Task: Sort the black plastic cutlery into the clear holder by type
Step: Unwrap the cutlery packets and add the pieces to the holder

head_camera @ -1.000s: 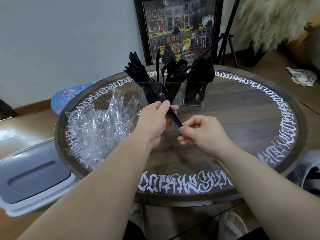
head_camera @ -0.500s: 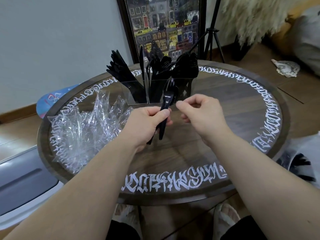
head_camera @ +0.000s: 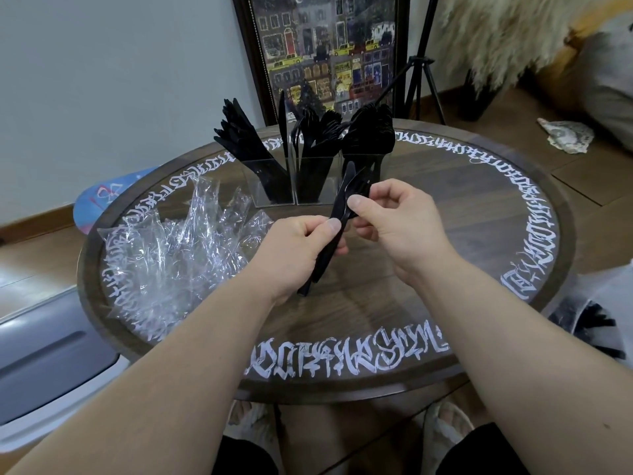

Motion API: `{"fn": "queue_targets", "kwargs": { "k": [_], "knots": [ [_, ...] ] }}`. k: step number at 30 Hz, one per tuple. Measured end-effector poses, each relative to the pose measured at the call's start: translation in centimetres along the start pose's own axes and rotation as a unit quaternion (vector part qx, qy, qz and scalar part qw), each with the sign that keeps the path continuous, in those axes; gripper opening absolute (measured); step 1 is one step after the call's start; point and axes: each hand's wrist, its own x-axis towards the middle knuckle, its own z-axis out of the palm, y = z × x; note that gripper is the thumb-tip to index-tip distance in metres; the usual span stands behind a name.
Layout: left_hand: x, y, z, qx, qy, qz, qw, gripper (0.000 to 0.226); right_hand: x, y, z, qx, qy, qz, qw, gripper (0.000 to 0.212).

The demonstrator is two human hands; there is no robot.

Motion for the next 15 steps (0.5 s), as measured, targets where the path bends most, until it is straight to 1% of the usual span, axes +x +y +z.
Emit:
{"fn": "queue_targets", "kwargs": {
  "k": [2,4,6,9,11,13,15],
  "knots": [
    [0.1,0.0,-0.1,-0.015,-0.001,-0.005,1.000,0.023,0.0,0.1,0.1,0.007,-0.013,0.003,1.000,0.013],
    [0.2,0.0,-0.1,-0.025,0.000,0.011,1.000,0.026,0.1,0.1,0.1,0.008,-0.018,0.003,1.000,0.011],
    [0.2,0.0,-0.1,-0.022,0.015,0.034,0.999,0.024,0.2,0.1,0.1,0.006,-0.013,-0.001,1.000,0.010],
    [0.1,0.1,-0.2,-0.011,0.047,0.050,0.998,0.019,0.2,0.1,0.2,0.005,-0.004,-0.005,1.000,0.012],
    [0.1,0.1,-0.5,0.024,0.070,0.061,0.995,0.019,0.2,0.1,0.3,0.002,0.005,-0.004,1.000,0.013],
    [0.1,0.1,-1.0,0.021,0.104,0.062,0.992,0.020,0.3,0.1,0.4,0.002,0.025,-0.008,1.000,0.014],
    [0.1,0.2,-1.8,0.020,0.154,0.069,0.985,0.016,0.2,0.1,0.5,-0.018,0.038,-0.025,0.999,0.014]
  ]
}}
